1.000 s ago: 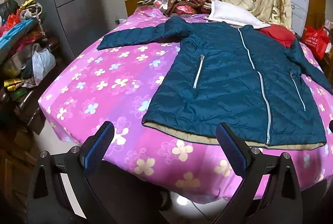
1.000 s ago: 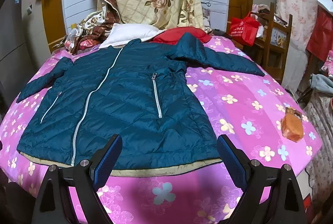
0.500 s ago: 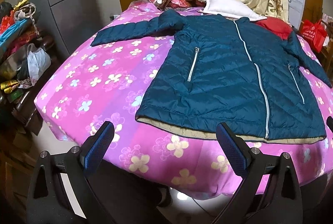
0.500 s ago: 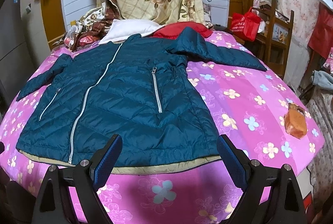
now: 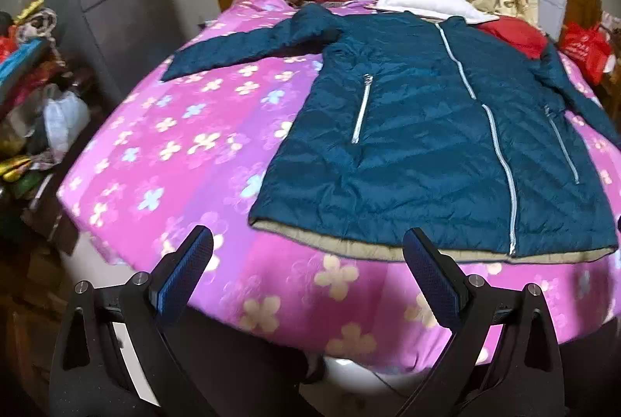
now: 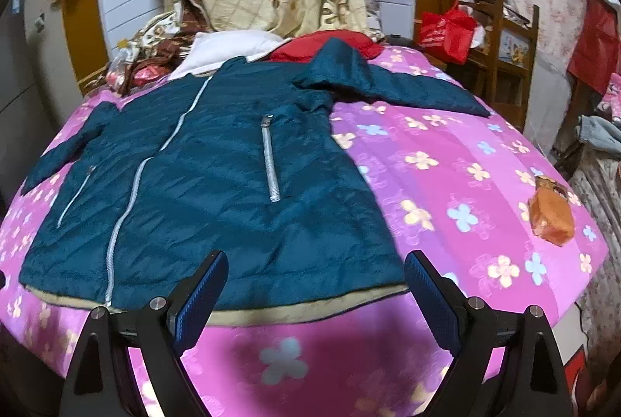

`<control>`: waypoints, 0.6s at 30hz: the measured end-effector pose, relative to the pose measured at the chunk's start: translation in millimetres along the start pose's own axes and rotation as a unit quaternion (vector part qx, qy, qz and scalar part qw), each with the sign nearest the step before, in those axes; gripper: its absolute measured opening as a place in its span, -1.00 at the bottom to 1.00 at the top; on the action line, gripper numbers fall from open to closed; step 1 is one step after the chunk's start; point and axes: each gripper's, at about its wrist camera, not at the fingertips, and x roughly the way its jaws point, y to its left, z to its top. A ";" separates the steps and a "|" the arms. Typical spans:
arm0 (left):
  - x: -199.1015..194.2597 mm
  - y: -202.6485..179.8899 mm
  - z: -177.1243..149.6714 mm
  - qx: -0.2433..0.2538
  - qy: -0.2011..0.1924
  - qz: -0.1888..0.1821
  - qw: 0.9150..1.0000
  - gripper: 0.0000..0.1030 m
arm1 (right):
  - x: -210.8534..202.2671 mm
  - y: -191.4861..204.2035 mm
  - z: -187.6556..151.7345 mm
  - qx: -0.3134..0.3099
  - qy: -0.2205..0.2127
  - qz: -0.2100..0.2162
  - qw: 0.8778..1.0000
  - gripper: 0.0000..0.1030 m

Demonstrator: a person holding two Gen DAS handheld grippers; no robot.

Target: Fold large clothes

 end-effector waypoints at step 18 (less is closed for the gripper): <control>128.9 60.9 64.6 -0.092 0.099 -0.194 0.972 0.92 | 100.4 -107.8 40.7 0.122 0.109 0.107 0.981 0.69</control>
